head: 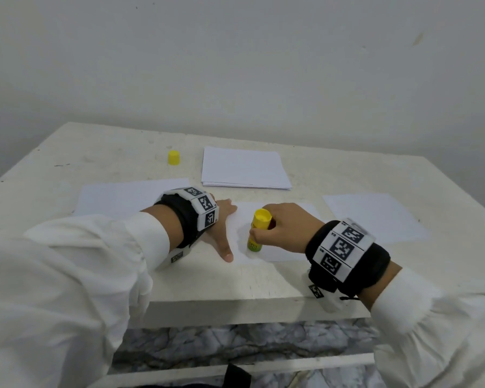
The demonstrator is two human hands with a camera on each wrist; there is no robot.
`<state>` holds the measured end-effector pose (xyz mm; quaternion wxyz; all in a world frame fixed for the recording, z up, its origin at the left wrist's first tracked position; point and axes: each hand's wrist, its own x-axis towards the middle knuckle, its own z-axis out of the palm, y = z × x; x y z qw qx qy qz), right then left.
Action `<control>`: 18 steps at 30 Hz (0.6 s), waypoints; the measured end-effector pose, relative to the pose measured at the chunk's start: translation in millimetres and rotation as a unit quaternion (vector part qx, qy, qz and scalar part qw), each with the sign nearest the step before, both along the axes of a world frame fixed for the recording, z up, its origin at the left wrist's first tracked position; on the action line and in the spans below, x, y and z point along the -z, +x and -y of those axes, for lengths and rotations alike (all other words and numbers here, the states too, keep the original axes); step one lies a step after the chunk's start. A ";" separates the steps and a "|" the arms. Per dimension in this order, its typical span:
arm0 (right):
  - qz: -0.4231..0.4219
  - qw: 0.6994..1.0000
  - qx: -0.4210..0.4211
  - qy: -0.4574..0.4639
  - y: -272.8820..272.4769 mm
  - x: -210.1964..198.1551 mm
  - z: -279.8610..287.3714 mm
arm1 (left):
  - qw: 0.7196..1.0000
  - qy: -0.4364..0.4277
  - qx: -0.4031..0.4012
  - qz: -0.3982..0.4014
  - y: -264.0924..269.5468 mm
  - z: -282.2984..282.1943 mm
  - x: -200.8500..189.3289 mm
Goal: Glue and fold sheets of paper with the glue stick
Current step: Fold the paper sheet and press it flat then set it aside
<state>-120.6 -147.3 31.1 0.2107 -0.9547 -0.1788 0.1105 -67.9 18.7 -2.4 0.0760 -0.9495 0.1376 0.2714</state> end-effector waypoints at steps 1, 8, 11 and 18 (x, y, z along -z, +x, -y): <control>0.000 1.000 0.012 0.001 -0.4 0.1 7.1 | 1.000 -0.001 -0.001 0.002 0.1 0.0 -1.3; -0.002 0.993 0.115 0.016 -3.4 1.0 78.7 | 1.000 -0.012 -0.001 0.013 5.7 -3.3 4.7; -0.003 0.990 0.143 0.007 -1.4 0.0 105.1 | 0.999 -0.028 -0.005 0.024 6.6 -1.3 4.2; 0.025 0.983 0.178 0.023 35.1 -10.3 124.2 | 1.000 -0.004 -0.010 0.016 4.7 6.8 -3.1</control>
